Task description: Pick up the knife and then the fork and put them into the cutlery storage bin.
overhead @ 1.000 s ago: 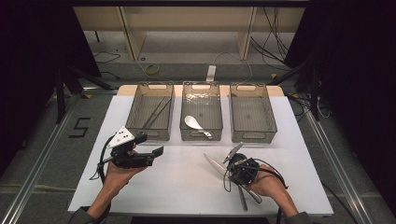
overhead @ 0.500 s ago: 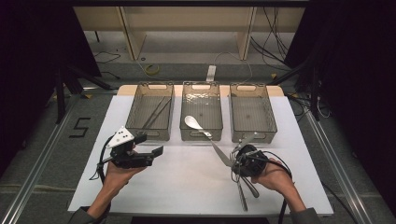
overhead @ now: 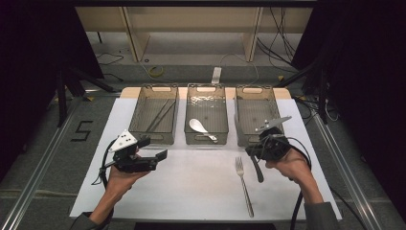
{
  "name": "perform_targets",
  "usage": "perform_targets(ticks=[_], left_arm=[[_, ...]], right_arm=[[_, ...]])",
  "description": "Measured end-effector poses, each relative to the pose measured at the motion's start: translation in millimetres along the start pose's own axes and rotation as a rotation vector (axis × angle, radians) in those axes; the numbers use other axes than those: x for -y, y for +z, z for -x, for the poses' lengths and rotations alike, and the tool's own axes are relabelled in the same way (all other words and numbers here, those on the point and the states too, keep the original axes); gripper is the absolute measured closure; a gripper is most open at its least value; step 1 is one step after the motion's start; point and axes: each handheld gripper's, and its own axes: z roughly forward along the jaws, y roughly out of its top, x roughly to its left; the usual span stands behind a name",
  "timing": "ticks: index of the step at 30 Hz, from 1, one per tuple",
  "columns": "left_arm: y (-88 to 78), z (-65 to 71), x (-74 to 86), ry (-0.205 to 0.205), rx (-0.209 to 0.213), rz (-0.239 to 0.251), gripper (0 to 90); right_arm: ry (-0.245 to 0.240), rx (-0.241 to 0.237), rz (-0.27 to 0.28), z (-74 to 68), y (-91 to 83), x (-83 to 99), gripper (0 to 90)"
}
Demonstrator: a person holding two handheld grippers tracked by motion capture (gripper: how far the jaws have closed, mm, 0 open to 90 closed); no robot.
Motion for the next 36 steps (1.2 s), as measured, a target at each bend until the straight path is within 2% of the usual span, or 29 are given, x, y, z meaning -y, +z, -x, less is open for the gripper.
perform_targets(ticks=[9, 16, 22, 27, 33, 36], left_arm=[[-0.7, -0.2, -0.2, -0.001, 0.001, 0.007, 15.5], [-0.4, -0.1, -0.2, -0.008, 0.002, 0.012, 15.5], [-0.2, -0.2, -0.3, -0.002, 0.004, 0.006, 15.5], [-0.1, -0.1, -0.3, -0.009, 0.004, 0.010, 15.5], [-0.1, 0.0, -0.4, -0.004, 0.006, 0.007, 15.5], [-0.3, 0.2, -0.5, -0.010, 0.005, 0.013, 15.5]], right_arm=[[0.077, 0.061, 0.094, 36.7, -8.2, -28.5, 82.0], [0.115, 0.082, 0.132, 58.0, -11.4, -46.6, 82.1], [0.145, 0.108, 0.157, 74.1, -17.5, -62.5, 82.2], [0.152, 0.127, 0.154, 83.4, -19.4, -72.7, 82.2], [0.195, 0.138, 0.170, 99.5, -19.1, -80.1, 82.4], [0.227, 0.127, 0.182, 110.6, -14.7, -80.3, 82.4]])
